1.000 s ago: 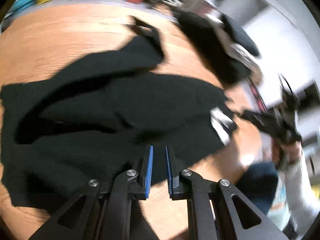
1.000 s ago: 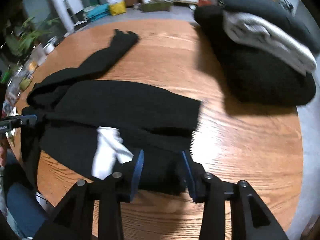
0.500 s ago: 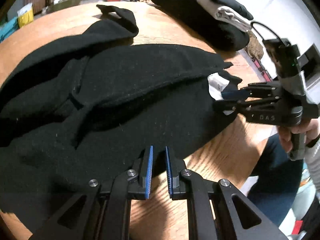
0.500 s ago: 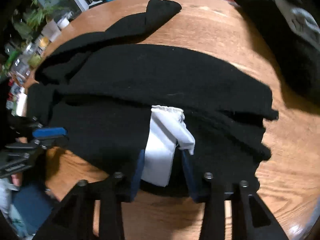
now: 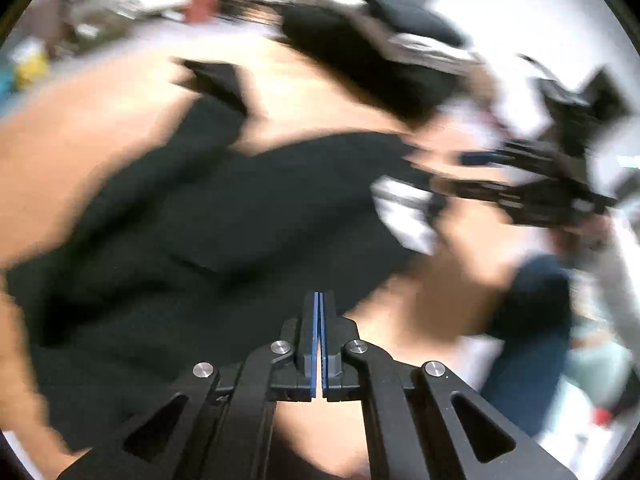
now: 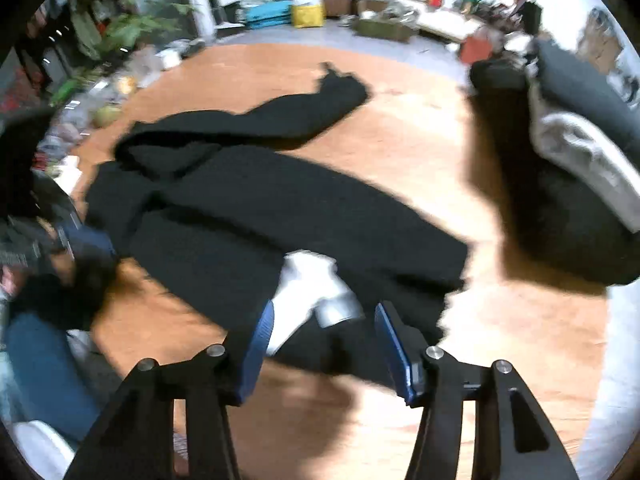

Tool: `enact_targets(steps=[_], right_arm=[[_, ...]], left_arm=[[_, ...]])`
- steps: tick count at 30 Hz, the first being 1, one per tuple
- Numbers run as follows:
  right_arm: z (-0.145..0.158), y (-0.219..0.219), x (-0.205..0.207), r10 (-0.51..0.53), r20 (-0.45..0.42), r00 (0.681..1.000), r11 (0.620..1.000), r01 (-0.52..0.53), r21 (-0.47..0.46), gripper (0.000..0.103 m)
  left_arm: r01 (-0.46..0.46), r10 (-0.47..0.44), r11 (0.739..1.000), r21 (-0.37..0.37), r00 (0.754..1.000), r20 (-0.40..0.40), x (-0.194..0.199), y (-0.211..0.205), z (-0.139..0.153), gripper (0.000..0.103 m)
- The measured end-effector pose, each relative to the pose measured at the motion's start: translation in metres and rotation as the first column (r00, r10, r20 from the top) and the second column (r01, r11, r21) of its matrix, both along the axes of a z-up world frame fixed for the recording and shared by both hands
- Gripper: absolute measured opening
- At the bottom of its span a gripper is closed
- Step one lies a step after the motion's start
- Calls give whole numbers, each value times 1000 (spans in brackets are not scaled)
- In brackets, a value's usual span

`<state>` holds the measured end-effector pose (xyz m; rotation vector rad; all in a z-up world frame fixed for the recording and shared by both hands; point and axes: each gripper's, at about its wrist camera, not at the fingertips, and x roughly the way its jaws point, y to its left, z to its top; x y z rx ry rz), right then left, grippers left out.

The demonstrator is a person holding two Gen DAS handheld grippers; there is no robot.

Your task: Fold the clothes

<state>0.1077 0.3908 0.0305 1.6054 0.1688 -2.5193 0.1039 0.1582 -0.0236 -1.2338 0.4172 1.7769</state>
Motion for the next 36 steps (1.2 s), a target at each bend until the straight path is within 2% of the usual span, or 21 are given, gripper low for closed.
enact_targets(steps=[2, 4, 5, 7, 9, 10, 13, 15, 16, 18, 19, 20, 22, 25, 29, 31, 32, 33, 34, 35, 36], right_arm=[[-1, 10, -11, -22, -22, 1000, 998, 23, 65, 57], [-14, 22, -21, -20, 2, 1000, 995, 19, 94, 57], [-19, 28, -24, -7, 23, 1000, 996, 5, 85, 57], [-27, 35, -28, 34, 37, 999, 998, -36, 51, 56], [-31, 37, -31, 72, 44, 996, 996, -74, 41, 56], [-32, 37, -33, 99, 53, 994, 995, -101, 24, 51], [-43, 38, -40, 143, 132, 981, 990, -144, 3, 25], [-43, 39, -43, 153, 156, 976, 988, -155, -1, 21], [-43, 40, -44, 159, 168, 973, 987, -161, -3, 16], [-40, 41, -45, 165, 173, 971, 986, -167, 0, 16], [-38, 42, -46, 165, 168, 972, 986, -168, 3, 24], [-38, 44, -46, 167, 172, 971, 986, -168, -7, 30], [-38, 46, -48, 169, 181, 969, 986, -167, -27, 35], [-40, 49, -51, 144, 195, 970, 989, -136, -52, 35], [-31, 54, -49, 119, 188, 975, 992, -110, -59, 37], [-25, 57, -45, 116, 178, 977, 993, -107, -59, 39], [-21, 59, -43, 114, 174, 978, 993, -105, -59, 39], [-18, 61, -41, 112, 170, 979, 993, -104, -58, 39], [-16, 62, -40, 110, 171, 979, 993, -103, -50, 39], [-16, 61, -41, 109, 177, 978, 994, -103, -44, 39], [-17, 61, -43, 108, 183, 977, 994, -103, -38, 39]], left_arm=[[-16, 9, 998, -64, 994, -107, -13, 6, -6, 1], [60, -79, 991, -117, 983, -166, -15, 13, -17, 1], [101, -125, 985, -137, 975, -184, -16, 16, -23, 1], [194, -217, 971, -142, 961, -172, -18, 17, -32, 1], [226, -251, 962, -153, 953, -169, -18, 22, -38, 1], [243, -269, 957, -158, 948, -171, -18, 24, -41, 1], [286, -309, 947, -147, 935, -175, -19, 28, -40, 1], [305, -317, 947, -101, 938, -141, -21, 21, -32, 1], [316, -324, 946, -75, 937, -130, -20, 17, -26, 1], [332, -335, 942, -44, 935, -119, -19, 19, -21, 1], [334, -337, 941, -49, 934, -116, -18, 23, -23, 1], [336, -341, 940, -62, 934, -110, -18, 27, -26, 1], [341, -351, 933, -117, 932, -86, -11, 32, -35, 1], [366, -382, 913, -178, 922, -61, -6, 41, -48, 1], [345, -361, 925, -157, 929, -86, -6, 39, -38, 1], [341, -349, 937, -80, 929, -121, -7, 34, -20, 2], [330, -337, 941, -70, 932, -136, -10, 32, -16, 3], [318, -324, 946, -67, 934, -148, -12, 31, -15, 11], [305, -315, 948, -85, 937, -150, -14, 31, -17, 29], [302, -314, 948, -106, 939, -140, -13, 30, -22, 40], [308, -324, 942, -129, 938, -122, -12, 31, -29, 59]])
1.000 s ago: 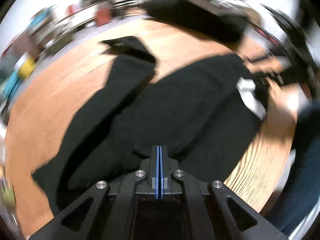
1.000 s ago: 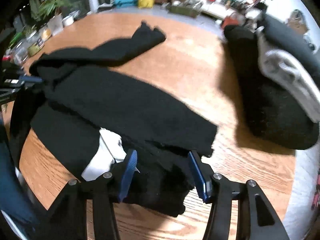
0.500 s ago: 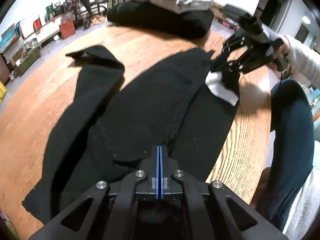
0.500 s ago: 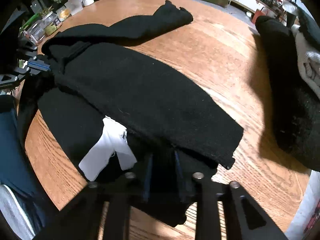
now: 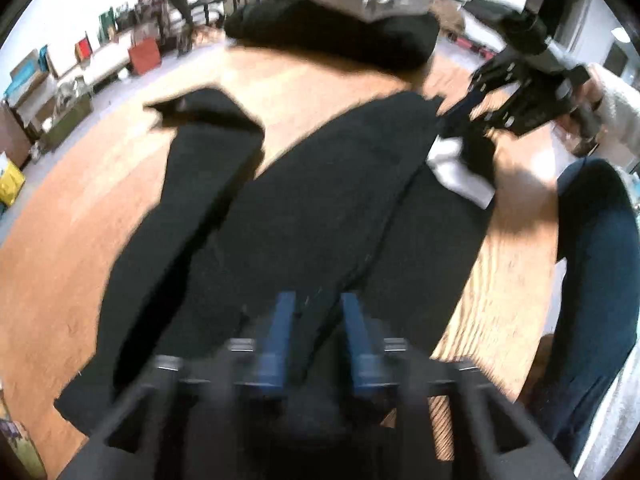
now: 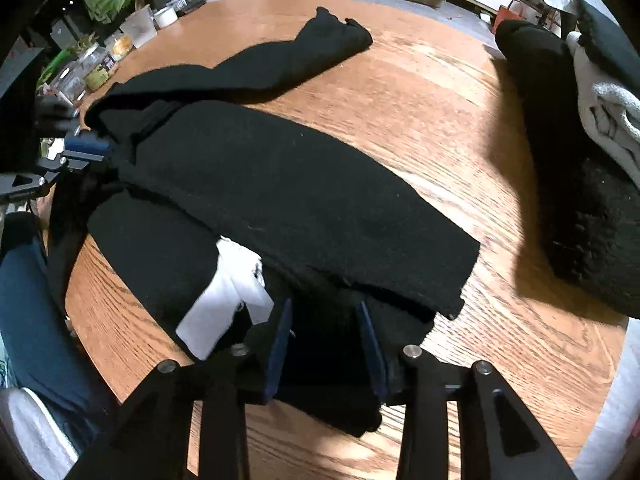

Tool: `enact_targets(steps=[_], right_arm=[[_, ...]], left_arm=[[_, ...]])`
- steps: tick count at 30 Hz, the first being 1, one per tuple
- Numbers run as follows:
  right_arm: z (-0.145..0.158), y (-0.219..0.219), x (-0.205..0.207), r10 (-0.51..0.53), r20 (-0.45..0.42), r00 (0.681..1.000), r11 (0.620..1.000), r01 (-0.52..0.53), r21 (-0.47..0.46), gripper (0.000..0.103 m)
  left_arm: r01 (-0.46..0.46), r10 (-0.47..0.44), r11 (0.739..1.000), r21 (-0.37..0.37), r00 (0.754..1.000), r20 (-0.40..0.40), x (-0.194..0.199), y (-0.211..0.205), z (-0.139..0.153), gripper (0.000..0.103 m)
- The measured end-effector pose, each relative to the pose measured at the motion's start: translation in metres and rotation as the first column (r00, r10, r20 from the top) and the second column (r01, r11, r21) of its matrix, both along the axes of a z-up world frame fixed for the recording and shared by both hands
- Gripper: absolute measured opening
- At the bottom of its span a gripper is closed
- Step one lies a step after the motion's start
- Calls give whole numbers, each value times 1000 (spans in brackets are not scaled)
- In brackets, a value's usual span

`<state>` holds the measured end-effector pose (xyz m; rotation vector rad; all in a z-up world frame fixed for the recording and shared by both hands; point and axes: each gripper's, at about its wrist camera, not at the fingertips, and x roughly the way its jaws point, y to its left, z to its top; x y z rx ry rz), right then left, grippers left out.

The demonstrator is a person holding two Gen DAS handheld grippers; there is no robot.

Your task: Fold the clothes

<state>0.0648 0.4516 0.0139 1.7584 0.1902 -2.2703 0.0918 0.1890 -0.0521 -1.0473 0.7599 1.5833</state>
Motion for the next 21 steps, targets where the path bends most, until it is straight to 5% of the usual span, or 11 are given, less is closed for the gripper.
enact_targets(steps=[9, 13, 14, 15, 17, 21], right_arm=[[-20, -7, -3, 0, 19, 1000, 1000, -1, 11, 39], [-24, -4, -5, -4, 21, 1000, 1000, 3, 23, 38], [-25, -4, -5, -3, 25, 1000, 1000, 3, 23, 28], [-27, -4, -6, -3, 28, 1000, 1000, 3, 24, 24], [-23, -6, -3, 9, 33, 999, 1000, -10, 22, 8], [-4, -12, 7, 57, 38, 998, 998, -57, 13, 7]], left_arm=[[2, 0, 999, -44, 999, 39, -4, 1, -13, 63], [-33, 34, 998, -48, 999, 19, -15, 4, -21, 36], [-36, 37, 998, -44, 999, 26, -18, 5, -22, 29], [-27, 29, 999, -30, 998, 60, -18, 5, -20, 11], [-10, 11, 1000, -9, 996, 88, -16, 2, -14, 10], [46, -57, 997, 58, 979, 197, -9, -9, 5, 10]])
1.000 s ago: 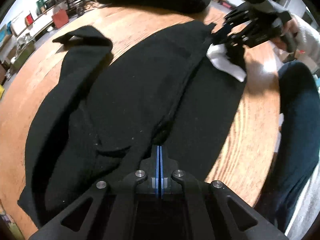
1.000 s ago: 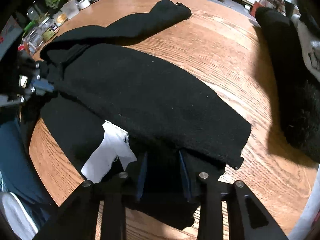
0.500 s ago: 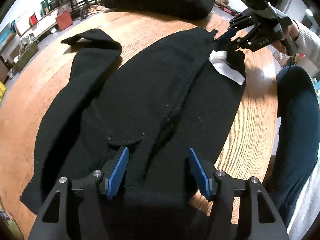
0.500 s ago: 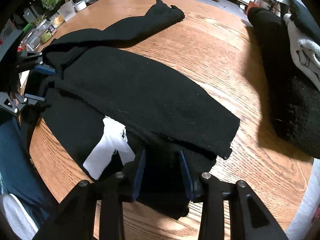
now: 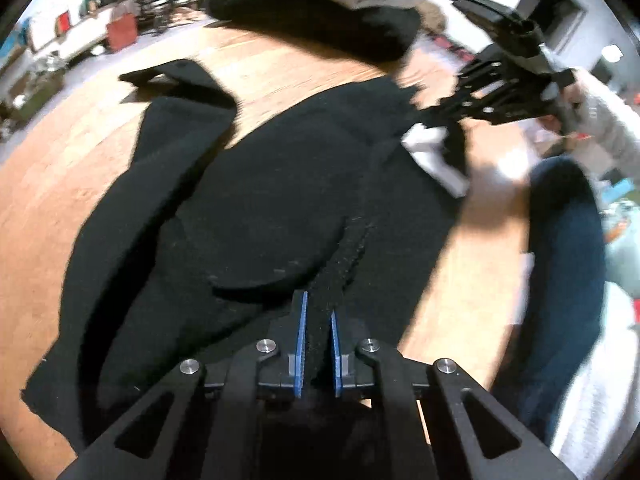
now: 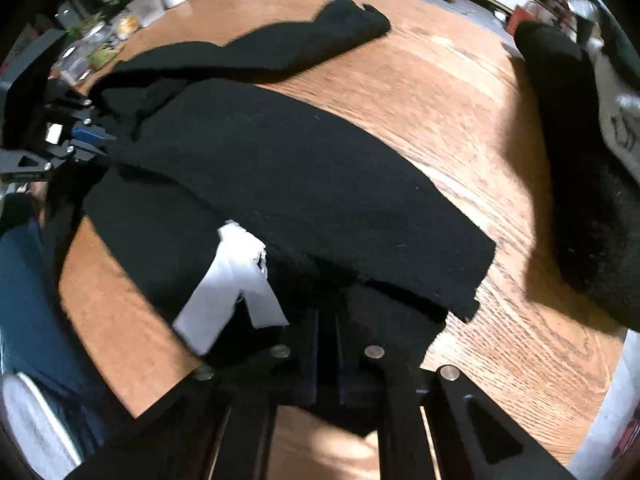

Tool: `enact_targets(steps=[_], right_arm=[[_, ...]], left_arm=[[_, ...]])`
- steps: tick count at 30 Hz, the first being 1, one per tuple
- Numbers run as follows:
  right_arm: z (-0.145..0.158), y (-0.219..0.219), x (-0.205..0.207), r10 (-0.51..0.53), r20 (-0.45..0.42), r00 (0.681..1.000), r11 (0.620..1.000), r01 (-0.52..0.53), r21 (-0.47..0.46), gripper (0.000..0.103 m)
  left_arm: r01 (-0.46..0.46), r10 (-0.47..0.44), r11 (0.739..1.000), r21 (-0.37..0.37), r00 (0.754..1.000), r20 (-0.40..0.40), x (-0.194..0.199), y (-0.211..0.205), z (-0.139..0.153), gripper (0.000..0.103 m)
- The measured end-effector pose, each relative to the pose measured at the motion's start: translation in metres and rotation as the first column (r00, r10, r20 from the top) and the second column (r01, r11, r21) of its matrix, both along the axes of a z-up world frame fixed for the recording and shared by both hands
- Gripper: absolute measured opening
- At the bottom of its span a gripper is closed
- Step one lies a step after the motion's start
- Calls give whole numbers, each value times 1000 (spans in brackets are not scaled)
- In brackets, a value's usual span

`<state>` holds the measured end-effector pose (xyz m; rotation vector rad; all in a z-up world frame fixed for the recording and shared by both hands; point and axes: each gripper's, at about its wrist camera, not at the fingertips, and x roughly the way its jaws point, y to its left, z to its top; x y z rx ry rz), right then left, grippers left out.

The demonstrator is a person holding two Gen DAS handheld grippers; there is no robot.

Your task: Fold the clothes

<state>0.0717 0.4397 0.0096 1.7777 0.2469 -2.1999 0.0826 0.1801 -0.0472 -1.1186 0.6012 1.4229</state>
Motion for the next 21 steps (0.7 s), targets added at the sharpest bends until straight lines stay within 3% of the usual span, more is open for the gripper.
enact_targets(steps=[4, 7, 9, 13, 14, 15, 19, 21], right_arm=[[35, -1, 15, 57, 1, 998, 998, -57, -36, 7], [39, -1, 14, 79, 44, 996, 997, -78, -30, 8], [25, 3, 3, 49, 92, 995, 999, -49, 0, 8], [-11, 10, -15, -17, 159, 987, 998, 7, 63, 12], [-16, 12, -18, -26, 168, 985, 998, 15, 69, 14], [-21, 13, -19, -31, 173, 984, 997, 19, 75, 15], [-6, 20, -15, -52, 112, 992, 994, 40, 100, 43], [16, 26, -10, -81, 42, 996, 994, 78, 79, 44]], left_arm=[[47, -49, 999, 28, 996, 74, 7, -4, 7, 10], [-26, 27, 997, -68, 1000, 11, -4, 8, -13, 10], [-79, 76, 988, -134, 997, -25, -12, 17, -31, 12], [-98, 98, 988, -121, 995, -7, -18, 15, -32, 20], [-102, 102, 987, -120, 995, -7, -19, 13, -32, 21], [-106, 106, 987, -121, 994, -12, -19, 12, -30, 29], [-113, 112, 991, -76, 993, -23, -16, 1, -10, 40], [-135, 135, 991, -19, 991, -22, -18, -6, 3, 44]])
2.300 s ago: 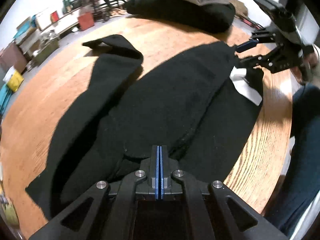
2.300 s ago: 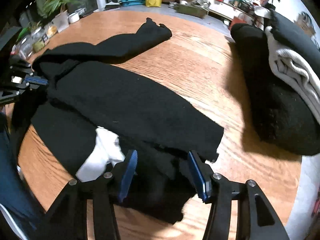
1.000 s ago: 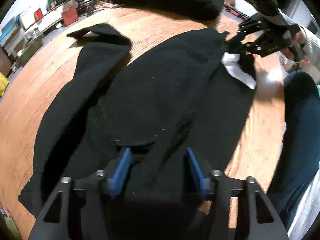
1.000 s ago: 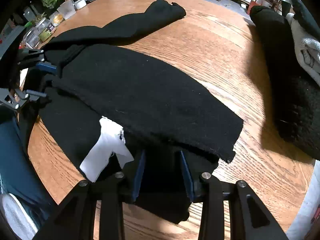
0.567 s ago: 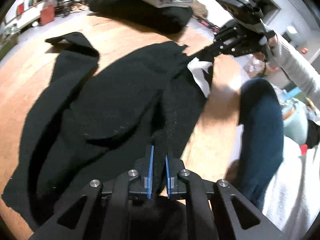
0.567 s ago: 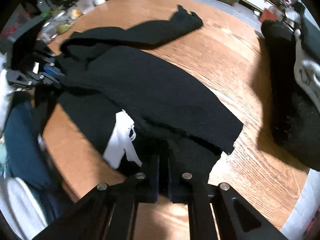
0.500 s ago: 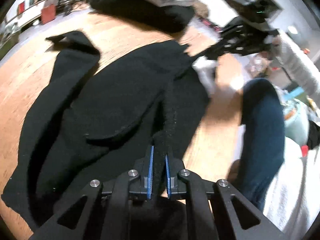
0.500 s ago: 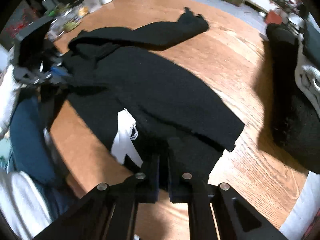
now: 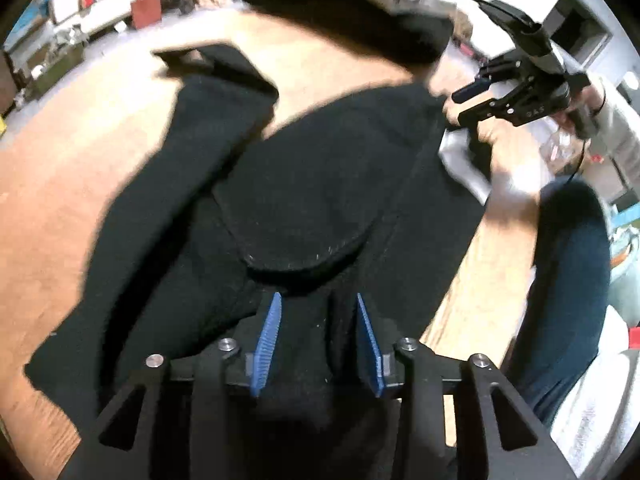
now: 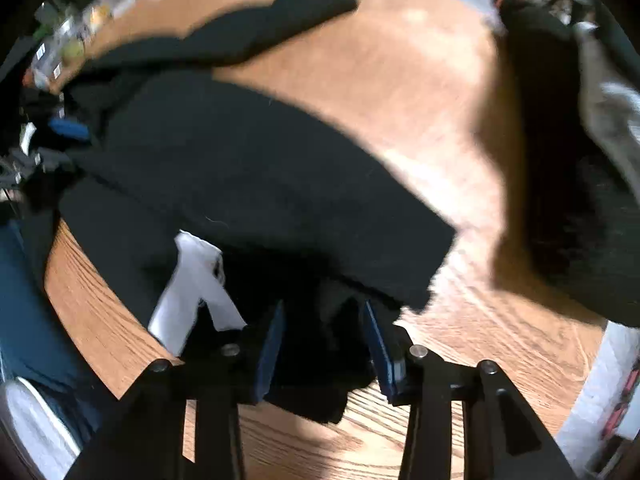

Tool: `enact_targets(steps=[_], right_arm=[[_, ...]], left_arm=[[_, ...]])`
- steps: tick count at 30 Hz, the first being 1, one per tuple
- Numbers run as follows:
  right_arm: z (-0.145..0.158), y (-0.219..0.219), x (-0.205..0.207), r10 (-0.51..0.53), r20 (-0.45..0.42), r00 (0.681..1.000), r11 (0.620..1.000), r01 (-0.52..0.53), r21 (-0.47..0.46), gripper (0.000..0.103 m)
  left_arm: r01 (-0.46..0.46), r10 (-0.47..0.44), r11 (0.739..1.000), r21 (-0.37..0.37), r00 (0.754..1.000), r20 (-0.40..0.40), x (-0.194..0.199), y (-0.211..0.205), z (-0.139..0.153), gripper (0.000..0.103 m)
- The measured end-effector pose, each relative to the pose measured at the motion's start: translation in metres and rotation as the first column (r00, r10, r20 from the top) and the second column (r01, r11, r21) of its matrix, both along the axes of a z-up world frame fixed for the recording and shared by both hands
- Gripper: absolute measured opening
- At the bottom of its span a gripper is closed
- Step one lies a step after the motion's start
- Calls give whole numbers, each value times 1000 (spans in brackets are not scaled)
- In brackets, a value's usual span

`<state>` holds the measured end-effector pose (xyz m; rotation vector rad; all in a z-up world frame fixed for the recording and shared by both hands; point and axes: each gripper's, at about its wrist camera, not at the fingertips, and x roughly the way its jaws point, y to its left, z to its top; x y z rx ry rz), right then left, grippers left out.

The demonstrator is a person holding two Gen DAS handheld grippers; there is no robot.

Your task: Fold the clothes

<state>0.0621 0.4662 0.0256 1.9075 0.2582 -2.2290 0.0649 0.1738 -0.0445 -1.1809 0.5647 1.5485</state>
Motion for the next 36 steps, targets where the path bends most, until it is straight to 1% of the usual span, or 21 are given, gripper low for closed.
enact_targets(steps=[2, 4, 6, 7, 8, 9, 10, 12, 13, 15, 16, 17, 18, 19, 21, 23, 24, 27, 29, 33, 36], right_arm=[[20, 2, 6, -24, -71, 997, 1000, 24, -4, 44], [35, -9, 17, -7, -127, 992, 1000, 3, -28, 42], [35, -38, 25, 51, -152, 987, 996, -61, -59, 41], [33, -53, 28, 91, -173, 981, 993, -101, -52, 40], [30, -68, 31, 136, -190, 972, 989, -144, -31, 39], [28, -83, 34, 181, -206, 962, 982, -186, -8, 38], [24, -93, 33, 227, -214, 950, 973, -228, 23, 38], [18, -105, 27, 295, -199, 934, 955, -291, 51, 38], [15, -106, 20, 300, -182, 936, 954, -293, 67, 38], [9, -109, 6, 308, -148, 940, 950, -296, 99, 38], [8, -100, -1, 283, -124, 951, 956, -270, 117, 35], [6, -92, -7, 258, -99, 961, 960, -244, 136, 29], [5, -83, -13, 232, -76, 970, 964, -218, 155, 27], [4, -78, -17, 205, -62, 977, 968, -193, 162, 26], [7, -63, -19, 193, -66, 979, 967, -179, 181, 26], [9, -55, -16, 223, -52, 973, 961, -210, 180, 26], [9, -55, -14, 230, -43, 972, 959, -220, 177, 26], [2, -60, -7, 284, -9, 959, 943, -277, 181, 24], [-6, -64, -6, 304, 3, 953, 934, -298, 197, 24], [-15, -69, -6, 332, 41, 942, 926, -334, 179, 24], [-18, -69, -4, 346, 62, 936, 924, -352, 151, 25]], left_arm=[[-26, 26, 997, 66, 1000, -2, -2, -7, 15, 48], [-44, 44, 993, 111, 999, -2, -3, -7, 23, 53], [-57, 61, 992, 114, 998, -26, -4, -2, 21, 54], [-65, 70, 992, 109, 997, -41, -4, 1, 19, 54], [-80, 86, 992, 100, 995, -51, -6, 3, 16, 54], [-110, 114, 990, 83, 993, -44, -10, 2, 11, 54], [-124, 126, 989, 77, 992, -19, -14, 4, 7, 54], [-150, 149, 987, 63, 989, 20, -21, 6, -1, 54], [-161, 161, 985, 60, 987, 4, -22, 5, -1, 54], [-189, 190, 980, 68, 982, -3, -27, 2, 3, 54], [-202, 201, 978, 59, 979, 17, -29, 1, 3, 54], [-216, 214, 975, 48, 976, 49, -32, 0, 2, 54], [-233, 228, 972, 31, 967, 116, -35, -2, -2, 54], [-253, 246, 967, 15, 951, 187, -37, -3, -7, 54], [-287, 279, 958, -23, 907, 316, -42, -4, -16, 54], [-288, 292, 955, -68, 879, 377, -40, -2, -25, 54], [-279, 286, 957, -77, 870, 402, -38, 1, -28, 54], [-276, 276, 959, -65, 855, 440, -31, 8, -31, 54], [-293, 289, 954, -67, 831, 475, -30, 12, -36, 54], [-320, 309, 944, -74, 789, 531, -35, 15, -45, 54], [-345, 327, 936, -71, 776, 540, -38, 16, -50, 54]])
